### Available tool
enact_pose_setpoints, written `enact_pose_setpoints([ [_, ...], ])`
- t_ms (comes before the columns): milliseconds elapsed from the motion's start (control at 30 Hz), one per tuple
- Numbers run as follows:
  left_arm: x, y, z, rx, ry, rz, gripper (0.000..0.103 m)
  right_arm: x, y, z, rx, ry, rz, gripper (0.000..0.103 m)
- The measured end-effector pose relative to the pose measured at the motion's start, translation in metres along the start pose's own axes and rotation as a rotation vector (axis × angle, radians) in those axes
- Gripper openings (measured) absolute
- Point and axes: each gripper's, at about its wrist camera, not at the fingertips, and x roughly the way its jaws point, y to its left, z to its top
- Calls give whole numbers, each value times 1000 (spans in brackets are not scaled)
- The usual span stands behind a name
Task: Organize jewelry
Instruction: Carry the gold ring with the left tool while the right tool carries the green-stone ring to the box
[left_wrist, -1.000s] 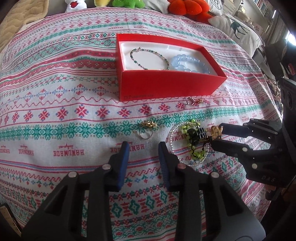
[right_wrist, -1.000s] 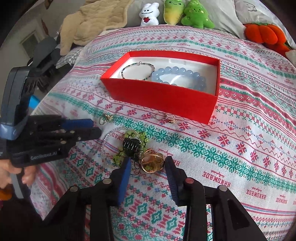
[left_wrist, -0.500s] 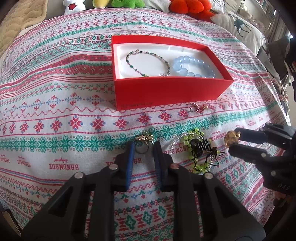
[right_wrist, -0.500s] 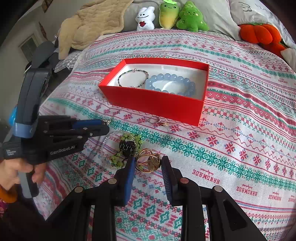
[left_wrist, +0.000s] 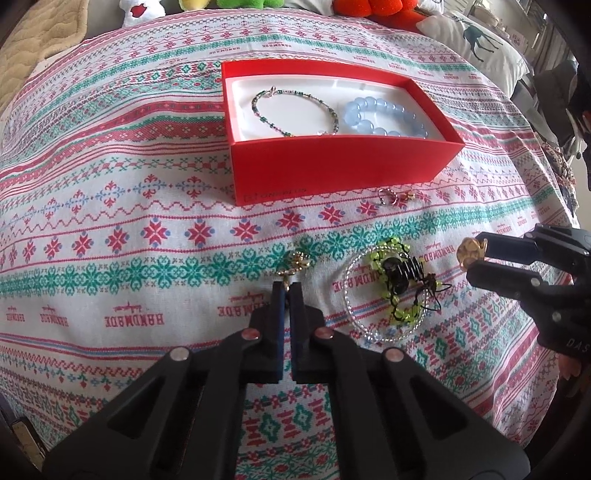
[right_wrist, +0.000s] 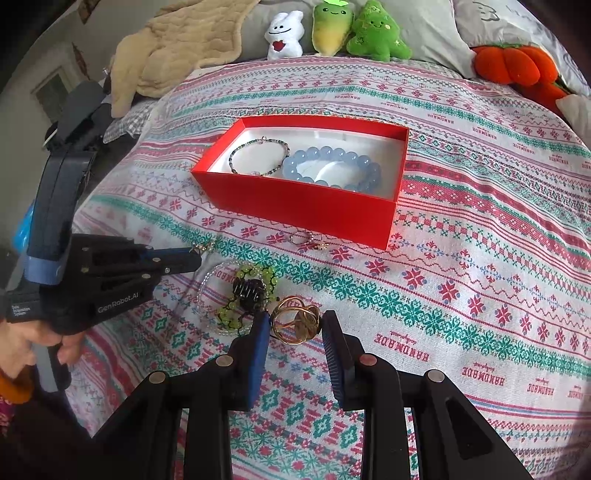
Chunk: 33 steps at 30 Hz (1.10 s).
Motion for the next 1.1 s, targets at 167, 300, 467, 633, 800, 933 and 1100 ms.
enact_pose_setpoints([
  [167, -8, 3, -3, -3, -12, 5, 2, -5, 1, 3, 4, -10, 1, 30],
  [300, -17, 7, -2, -16, -27, -2, 2, -11, 0, 5, 15, -21, 1, 30],
  [467, -28, 11, 0, -33, -42, -9, 2, -17, -3, 10, 28, -34, 0, 30],
  [633, -38, 11, 7, -53, -60, -12, 2, -23, -5, 18, 39, -55, -6, 30],
  [800, -47, 7, 18, -65, -93, -18, 2, -31, -4, 28, 43, -89, -14, 30],
  [933, -53, 3, 30, -61, -123, -13, 2, -35, -4, 38, 47, -117, -29, 30],
  [1100, -57, -1, 45, -63, -152, -12, 2, -36, -6, 51, 54, -143, -47, 30],
])
